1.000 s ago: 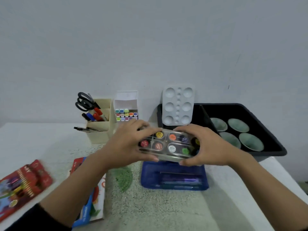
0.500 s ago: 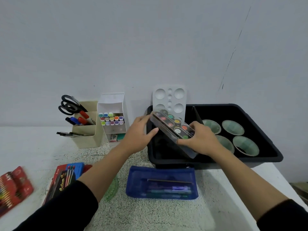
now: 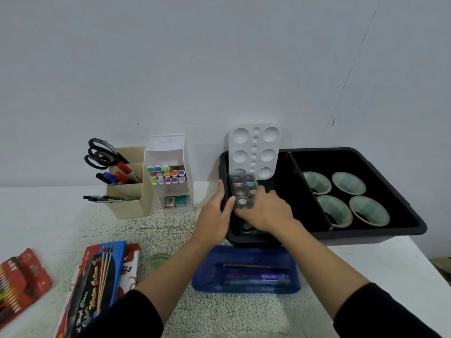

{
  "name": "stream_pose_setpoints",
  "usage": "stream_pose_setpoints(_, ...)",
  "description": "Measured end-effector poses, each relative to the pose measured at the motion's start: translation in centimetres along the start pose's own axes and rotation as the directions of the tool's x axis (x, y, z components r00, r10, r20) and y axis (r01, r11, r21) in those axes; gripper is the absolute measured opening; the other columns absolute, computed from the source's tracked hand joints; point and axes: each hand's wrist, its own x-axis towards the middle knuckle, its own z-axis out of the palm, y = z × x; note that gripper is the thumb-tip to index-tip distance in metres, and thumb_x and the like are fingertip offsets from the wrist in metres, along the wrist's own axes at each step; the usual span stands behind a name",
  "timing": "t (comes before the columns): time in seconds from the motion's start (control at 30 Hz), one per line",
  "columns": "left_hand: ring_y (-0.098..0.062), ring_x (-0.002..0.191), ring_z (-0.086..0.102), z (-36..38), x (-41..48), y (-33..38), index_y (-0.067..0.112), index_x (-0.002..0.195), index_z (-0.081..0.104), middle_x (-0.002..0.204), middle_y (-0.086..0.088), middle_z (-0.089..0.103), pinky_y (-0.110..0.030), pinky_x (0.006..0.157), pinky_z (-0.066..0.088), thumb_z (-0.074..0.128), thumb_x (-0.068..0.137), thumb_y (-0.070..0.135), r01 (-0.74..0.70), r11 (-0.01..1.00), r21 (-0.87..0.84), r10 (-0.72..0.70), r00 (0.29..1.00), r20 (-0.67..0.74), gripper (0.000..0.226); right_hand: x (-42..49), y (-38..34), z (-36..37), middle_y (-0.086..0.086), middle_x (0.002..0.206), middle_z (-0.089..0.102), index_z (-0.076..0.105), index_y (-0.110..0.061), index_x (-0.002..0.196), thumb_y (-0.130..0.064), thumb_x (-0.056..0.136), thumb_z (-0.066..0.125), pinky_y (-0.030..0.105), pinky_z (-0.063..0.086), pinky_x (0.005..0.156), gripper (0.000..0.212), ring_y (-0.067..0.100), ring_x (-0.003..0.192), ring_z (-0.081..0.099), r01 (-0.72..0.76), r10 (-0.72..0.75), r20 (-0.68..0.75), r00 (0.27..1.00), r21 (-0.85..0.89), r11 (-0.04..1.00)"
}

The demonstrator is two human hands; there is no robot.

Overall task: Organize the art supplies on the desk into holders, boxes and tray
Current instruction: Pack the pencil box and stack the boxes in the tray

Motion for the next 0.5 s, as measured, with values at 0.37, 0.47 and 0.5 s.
stream_pose_setpoints(0.37,0.007,0.114,0.036,-0.3,-0.8,0.9,0.020,0.159,0.017,0.129,0.015,0.041,0.010,0.073,0.025,0.043,0.108,0.028,0.034,0.999,-0.029,-0.034,0.999,-0.001,0.059,-0.2,1.5,-0.3,0.004,0.110,0.065,0.057,-0.026,0.121,-0.054,0.096,0.051,0.037,0.052,0.083,0.037,0.028,0.102,0.063,0.040,-0.044,0.025,0.999,0.126,0.991)
stream_pose_setpoints(0.47,0.027,0.082,0.046,-0.4,-1.2,1.4,0.019,0.159,0.019,0.121,0.010,0.046,0.009,0.068,0.029,0.044,0.108,0.025,0.041,0.998,-0.044,-0.041,0.999,0.008,0.058,0.0,1.9,-1.0,0.001,0.106,0.064,0.056,-0.024,0.119,-0.047,0.094,0.060,0.034,0.049,0.079,0.034,0.023,0.095,0.060,0.033,-0.043,0.044,0.998,0.208,0.978)
stream_pose_setpoints(0.5,0.034,0.075,0.044,-0.4,-1.2,1.5,0.019,0.159,0.019,0.118,0.010,0.045,0.009,0.067,0.030,0.044,0.108,0.024,0.043,0.997,-0.057,-0.043,0.999,0.007,0.057,-0.1,1.9,-0.9,0.002,0.108,0.064,0.056,-0.021,0.119,-0.044,0.093,0.062,0.033,0.049,0.080,0.035,0.023,0.096,0.061,0.044,-0.055,0.048,0.997,0.204,0.978)
